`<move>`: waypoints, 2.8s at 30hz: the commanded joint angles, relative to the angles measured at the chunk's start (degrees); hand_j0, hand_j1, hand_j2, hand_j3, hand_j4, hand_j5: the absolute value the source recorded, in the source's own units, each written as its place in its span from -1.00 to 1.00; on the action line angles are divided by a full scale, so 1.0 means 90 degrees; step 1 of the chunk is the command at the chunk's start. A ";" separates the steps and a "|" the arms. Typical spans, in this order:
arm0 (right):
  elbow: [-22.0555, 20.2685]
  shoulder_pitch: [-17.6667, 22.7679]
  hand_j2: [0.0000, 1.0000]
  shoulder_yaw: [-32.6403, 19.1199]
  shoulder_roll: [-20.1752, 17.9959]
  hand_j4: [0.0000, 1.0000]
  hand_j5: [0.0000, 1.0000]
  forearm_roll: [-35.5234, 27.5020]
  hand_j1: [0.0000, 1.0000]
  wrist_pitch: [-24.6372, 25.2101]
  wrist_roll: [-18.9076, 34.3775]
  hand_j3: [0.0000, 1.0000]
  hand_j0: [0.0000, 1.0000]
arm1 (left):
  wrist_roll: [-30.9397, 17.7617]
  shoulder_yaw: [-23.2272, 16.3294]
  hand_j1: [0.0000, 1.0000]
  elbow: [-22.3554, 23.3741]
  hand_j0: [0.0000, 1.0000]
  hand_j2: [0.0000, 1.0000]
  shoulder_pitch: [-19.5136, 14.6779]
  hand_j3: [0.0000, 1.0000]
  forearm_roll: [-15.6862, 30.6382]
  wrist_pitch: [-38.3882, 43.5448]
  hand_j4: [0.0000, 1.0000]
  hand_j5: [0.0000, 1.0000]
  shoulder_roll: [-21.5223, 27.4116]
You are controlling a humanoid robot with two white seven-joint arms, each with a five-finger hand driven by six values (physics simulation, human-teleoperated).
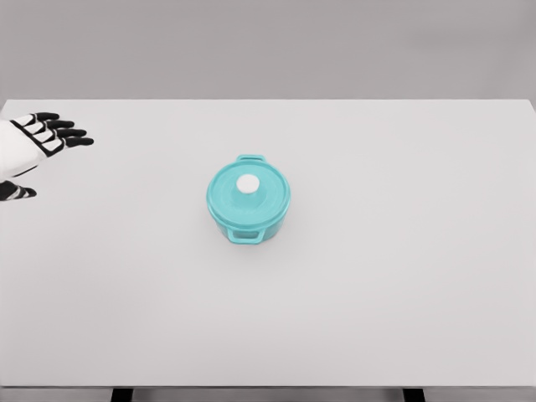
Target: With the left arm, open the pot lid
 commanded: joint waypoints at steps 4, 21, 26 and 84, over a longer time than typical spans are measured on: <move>0.0001 0.0010 1.00 -0.0007 0.0000 1.00 1.00 0.0004 1.00 -0.0009 0.0012 1.00 1.00 | -0.0003 -0.0005 1.00 -0.0042 1.00 1.00 -0.0029 1.00 0.0024 0.0011 1.00 1.00 0.0012; -0.0009 0.0010 1.00 -0.0007 0.0000 1.00 1.00 0.0004 1.00 0.0001 0.0031 1.00 1.00 | -0.1450 -0.2192 1.00 0.0281 1.00 1.00 -0.3174 1.00 -0.1773 0.0011 1.00 1.00 -0.2478; -0.0009 0.0010 1.00 -0.0007 0.0000 1.00 1.00 0.0004 1.00 0.0001 0.0041 1.00 1.00 | -0.1450 -0.2183 1.00 0.0300 1.00 1.00 -0.3135 1.00 -0.1792 0.0011 1.00 1.00 -0.3123; -0.0009 0.0010 1.00 -0.0007 0.0000 1.00 1.00 0.0004 1.00 0.0001 0.0031 1.00 1.00 | -0.1450 -0.3608 0.67 0.0281 0.67 0.67 -0.3154 0.67 -0.1236 0.0011 0.67 0.67 -0.3065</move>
